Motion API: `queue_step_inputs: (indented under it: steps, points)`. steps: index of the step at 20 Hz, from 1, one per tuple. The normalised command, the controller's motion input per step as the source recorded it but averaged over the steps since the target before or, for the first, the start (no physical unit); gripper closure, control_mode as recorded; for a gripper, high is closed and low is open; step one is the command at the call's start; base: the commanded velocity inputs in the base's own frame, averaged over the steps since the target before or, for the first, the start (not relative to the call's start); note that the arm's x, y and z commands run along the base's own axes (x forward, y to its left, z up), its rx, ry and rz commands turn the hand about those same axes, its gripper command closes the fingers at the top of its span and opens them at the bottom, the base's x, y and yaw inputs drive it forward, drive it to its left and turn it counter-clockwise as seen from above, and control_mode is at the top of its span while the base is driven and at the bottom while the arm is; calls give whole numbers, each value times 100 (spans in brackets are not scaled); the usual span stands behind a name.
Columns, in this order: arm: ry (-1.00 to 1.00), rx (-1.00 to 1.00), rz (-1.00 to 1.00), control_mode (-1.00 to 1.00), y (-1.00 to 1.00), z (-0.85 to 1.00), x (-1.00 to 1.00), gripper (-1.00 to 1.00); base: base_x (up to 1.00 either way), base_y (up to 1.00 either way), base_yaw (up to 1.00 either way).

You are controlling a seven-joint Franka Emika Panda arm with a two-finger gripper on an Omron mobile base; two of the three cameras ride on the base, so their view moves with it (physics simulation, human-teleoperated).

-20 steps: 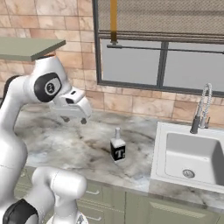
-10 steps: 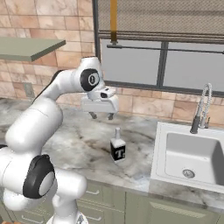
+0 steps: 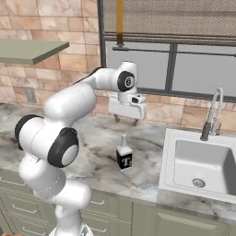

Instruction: Place the drinks on the dining counter in a tight cluster.

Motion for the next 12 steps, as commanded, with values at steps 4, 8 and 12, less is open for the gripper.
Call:
queue_step_inputs:
  steps: [4,8,12]
  points:
    - [-19,22,1,-100,0,-41,12,-100,0,0,0]
    - [-14,8,1,-100,0,-39,0,-100,0,0,0]
    - [-2,-8,0,-100,0,32,-29,-100,0,0,0]
